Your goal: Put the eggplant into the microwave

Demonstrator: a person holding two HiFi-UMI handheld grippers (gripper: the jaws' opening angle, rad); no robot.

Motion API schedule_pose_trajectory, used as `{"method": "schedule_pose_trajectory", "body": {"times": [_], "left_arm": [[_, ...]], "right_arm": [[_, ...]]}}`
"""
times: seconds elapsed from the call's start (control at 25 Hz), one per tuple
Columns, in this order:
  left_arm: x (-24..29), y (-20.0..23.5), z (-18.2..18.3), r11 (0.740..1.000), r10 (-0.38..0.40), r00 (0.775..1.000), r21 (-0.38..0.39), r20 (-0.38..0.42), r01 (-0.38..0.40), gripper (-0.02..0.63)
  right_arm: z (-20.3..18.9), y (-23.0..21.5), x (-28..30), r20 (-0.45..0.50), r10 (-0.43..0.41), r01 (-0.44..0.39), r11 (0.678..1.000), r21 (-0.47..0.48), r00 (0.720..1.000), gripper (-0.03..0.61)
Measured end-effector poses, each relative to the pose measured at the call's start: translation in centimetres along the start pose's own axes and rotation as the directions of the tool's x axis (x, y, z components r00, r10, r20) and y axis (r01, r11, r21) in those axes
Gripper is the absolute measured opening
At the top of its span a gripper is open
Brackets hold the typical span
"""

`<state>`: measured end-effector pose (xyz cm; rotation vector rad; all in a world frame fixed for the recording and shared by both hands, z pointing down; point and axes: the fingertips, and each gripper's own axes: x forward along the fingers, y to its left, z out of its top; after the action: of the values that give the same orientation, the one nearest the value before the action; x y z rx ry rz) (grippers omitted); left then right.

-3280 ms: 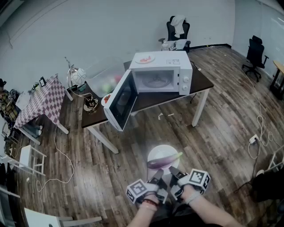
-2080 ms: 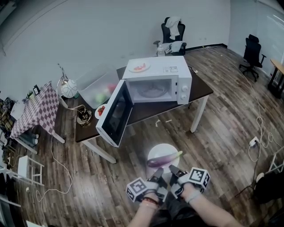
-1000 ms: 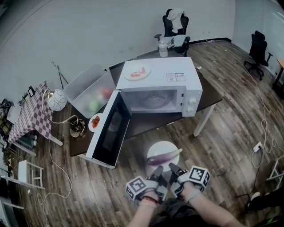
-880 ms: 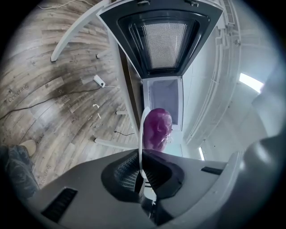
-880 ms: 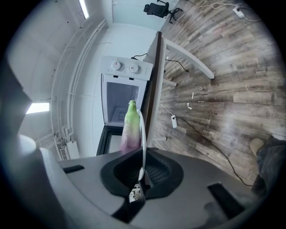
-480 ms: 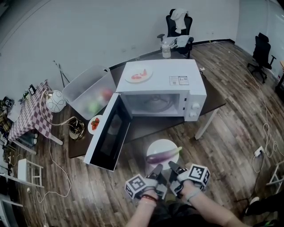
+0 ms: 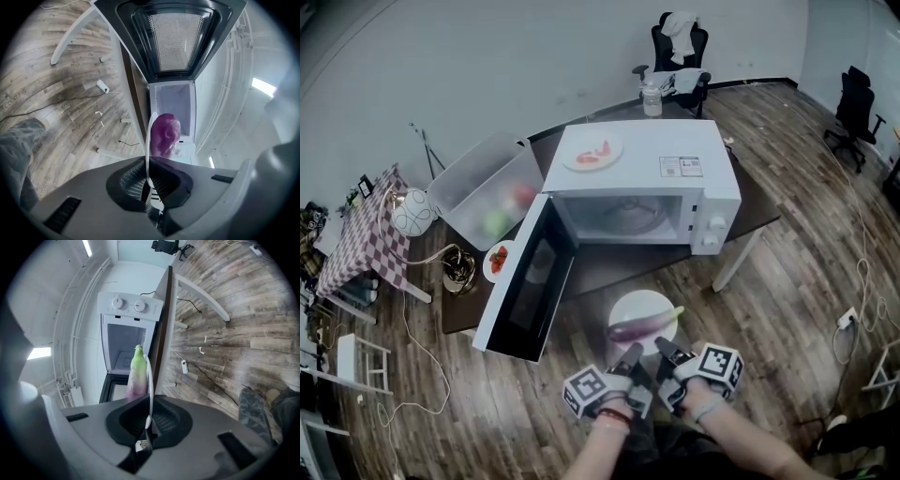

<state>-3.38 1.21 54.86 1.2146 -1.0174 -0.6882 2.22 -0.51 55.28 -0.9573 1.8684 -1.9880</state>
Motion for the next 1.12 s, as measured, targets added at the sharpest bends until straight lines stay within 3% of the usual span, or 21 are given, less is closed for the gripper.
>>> {"method": "schedule_pose_trajectory", "body": {"times": [1.12], "left_arm": [[7.7, -2.3, 6.7, 1.0, -0.017, 0.999, 0.002, -0.046, 0.017, 0.011]], "right_arm": [[6.2, 2.2, 7.7, 0.055, 0.011, -0.012, 1.0, 0.018, 0.998, 0.012]]}}
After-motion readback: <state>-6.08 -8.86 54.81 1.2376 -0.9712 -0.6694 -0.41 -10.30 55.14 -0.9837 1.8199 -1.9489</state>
